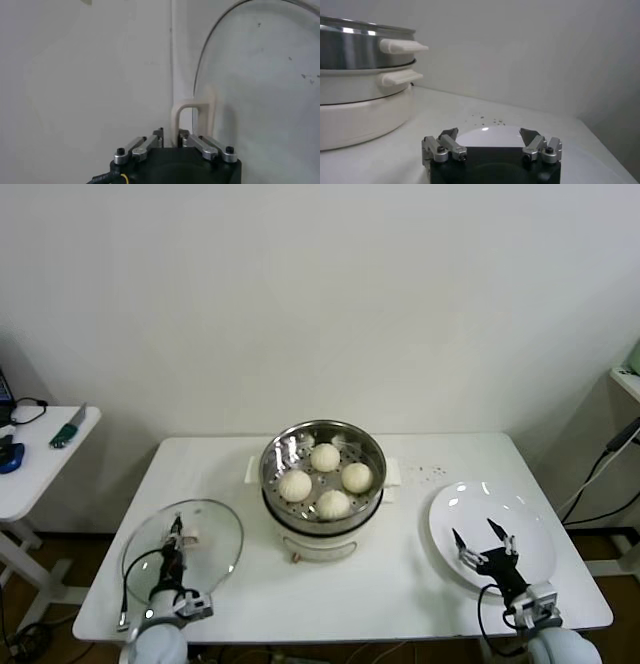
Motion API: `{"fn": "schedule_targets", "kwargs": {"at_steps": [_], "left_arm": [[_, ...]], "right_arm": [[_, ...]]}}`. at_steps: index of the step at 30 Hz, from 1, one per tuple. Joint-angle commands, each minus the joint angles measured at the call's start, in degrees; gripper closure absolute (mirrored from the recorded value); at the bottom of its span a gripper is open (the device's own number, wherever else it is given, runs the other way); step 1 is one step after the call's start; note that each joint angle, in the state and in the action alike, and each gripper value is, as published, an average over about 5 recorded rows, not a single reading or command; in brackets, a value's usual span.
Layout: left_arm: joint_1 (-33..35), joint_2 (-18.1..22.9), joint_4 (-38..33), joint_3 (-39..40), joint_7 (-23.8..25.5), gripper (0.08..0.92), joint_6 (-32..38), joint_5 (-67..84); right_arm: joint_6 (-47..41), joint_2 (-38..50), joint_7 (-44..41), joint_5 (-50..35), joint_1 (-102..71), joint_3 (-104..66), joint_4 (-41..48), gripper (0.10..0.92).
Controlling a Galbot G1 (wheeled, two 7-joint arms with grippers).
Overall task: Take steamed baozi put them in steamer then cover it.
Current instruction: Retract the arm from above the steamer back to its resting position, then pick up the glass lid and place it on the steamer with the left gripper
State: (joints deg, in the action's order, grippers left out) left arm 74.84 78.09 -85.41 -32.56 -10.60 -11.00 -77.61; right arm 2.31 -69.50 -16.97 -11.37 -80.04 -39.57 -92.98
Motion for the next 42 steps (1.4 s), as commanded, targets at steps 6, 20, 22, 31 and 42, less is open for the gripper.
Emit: {"fn": "schedule_targets", "kwargs": {"at_steps": [6, 20, 22, 31, 42], "left_arm": [[2.1, -2.0, -6.4, 0.4, -0.3, 0.852, -1.4, 2.4], [11.3, -13.1, -32.1, 1.0, 4.6, 0.852, -16.5, 6.1], [11.8, -15.1, -34.6, 1.3, 5.5, 0.852, -18.2, 6.7], [8.2, -26.5, -41.0, 8.3, 10.3, 0.852, -24.8, 10.1], [-12.9, -30.4, -38.3, 30.4, 20.2, 0.852, -30.8, 6.0]], "right_arm": [[0.1, 0.2, -0.1, 0.8, 0.9, 0.0, 0.5, 0.203], [-0.2, 3.1, 0.3, 1.1, 2.4, 1.5, 1.3, 0.203], [-0.4, 4.0, 0.4, 1.2, 2.8, 2.0, 1.5, 0.203], [-2.0, 6.4, 1.6, 1.8, 6.0, 4.8, 2.4, 0.203], [-2.4, 7.4, 2.3, 3.4, 8.5, 6.8, 4.9, 0.203]]}}
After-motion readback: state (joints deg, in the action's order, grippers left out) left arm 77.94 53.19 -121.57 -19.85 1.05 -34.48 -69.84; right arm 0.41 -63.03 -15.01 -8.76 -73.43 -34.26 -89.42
